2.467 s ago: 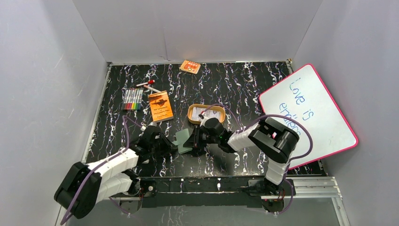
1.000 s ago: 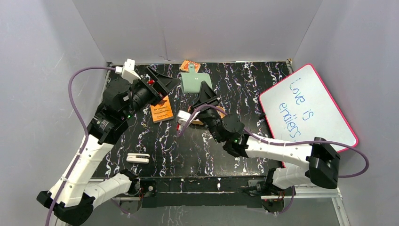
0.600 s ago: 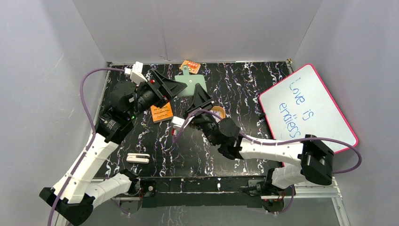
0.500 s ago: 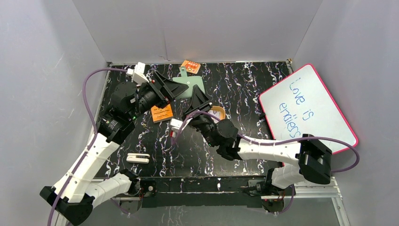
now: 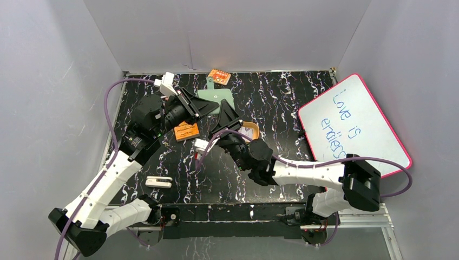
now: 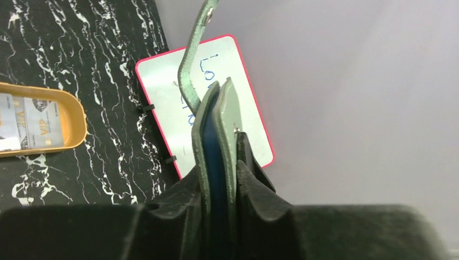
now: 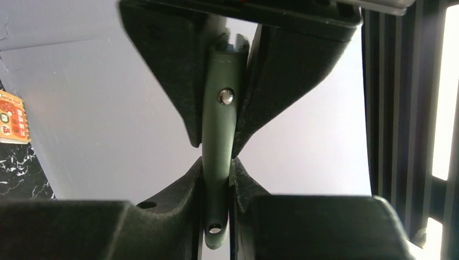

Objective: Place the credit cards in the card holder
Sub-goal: Close the card holder.

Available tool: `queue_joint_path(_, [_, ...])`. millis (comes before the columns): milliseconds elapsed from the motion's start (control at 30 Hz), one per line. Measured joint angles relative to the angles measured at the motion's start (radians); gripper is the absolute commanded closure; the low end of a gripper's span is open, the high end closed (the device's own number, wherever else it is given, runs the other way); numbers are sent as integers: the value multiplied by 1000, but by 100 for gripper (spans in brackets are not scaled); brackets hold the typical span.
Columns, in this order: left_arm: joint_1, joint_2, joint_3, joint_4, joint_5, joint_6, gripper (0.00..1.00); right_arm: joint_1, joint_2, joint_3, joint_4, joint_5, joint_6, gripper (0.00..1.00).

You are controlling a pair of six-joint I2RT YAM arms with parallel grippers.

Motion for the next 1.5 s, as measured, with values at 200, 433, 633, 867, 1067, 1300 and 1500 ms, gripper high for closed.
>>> queue_joint_path(200, [-5,-2,-3,19,5,12,100,17,-1,8,-23,45,41,18])
queue_joint_path(433, [-6,-62,-19,-93,-134,126,100,68,-107,240,-705,-20,610,1])
queue_joint_path(633, [-5,-171,14,-166,-219,325,100,-31,-260,335,-1066,-364,1157,1])
queue_joint_path(867, [-5,-333,-29,-192,11,570,100,-370,-426,194,-1088,-909,1699,1])
queue_joint_path(1067, [-5,-400,-84,-215,293,666,100,-603,-494,43,-814,-1291,2148,1])
queue_joint_path(1300, [-5,-355,-86,-195,520,705,100,-652,-409,-65,-394,-1530,2604,1])
queue_joint_path(1500, [-5,-243,-73,-146,628,704,100,-652,-396,-39,-287,-1608,2713,1])
